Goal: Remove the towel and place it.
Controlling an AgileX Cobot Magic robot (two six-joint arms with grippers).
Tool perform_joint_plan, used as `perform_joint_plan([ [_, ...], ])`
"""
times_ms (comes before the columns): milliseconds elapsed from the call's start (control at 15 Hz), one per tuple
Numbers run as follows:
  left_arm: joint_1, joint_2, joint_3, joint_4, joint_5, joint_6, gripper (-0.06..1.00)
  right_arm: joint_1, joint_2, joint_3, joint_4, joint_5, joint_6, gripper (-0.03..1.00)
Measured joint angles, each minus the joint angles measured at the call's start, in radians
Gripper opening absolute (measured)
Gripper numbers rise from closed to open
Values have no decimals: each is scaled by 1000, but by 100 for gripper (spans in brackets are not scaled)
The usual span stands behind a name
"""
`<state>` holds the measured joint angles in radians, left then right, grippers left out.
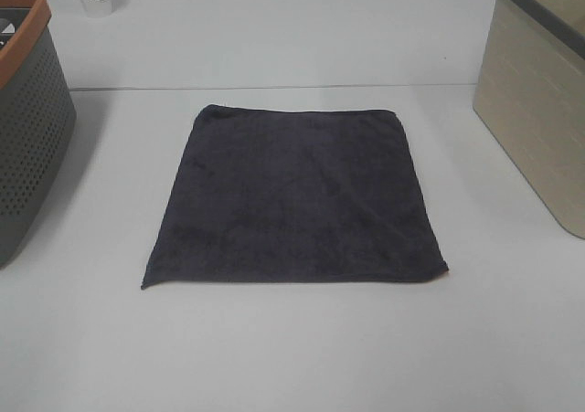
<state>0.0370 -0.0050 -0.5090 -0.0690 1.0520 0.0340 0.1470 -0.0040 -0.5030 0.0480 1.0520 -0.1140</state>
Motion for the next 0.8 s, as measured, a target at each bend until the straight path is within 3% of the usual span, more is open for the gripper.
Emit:
perform_joint_plan([
  [800, 0, 0, 0, 0, 0, 0, 79, 0, 0, 0, 0, 0, 0, 74],
])
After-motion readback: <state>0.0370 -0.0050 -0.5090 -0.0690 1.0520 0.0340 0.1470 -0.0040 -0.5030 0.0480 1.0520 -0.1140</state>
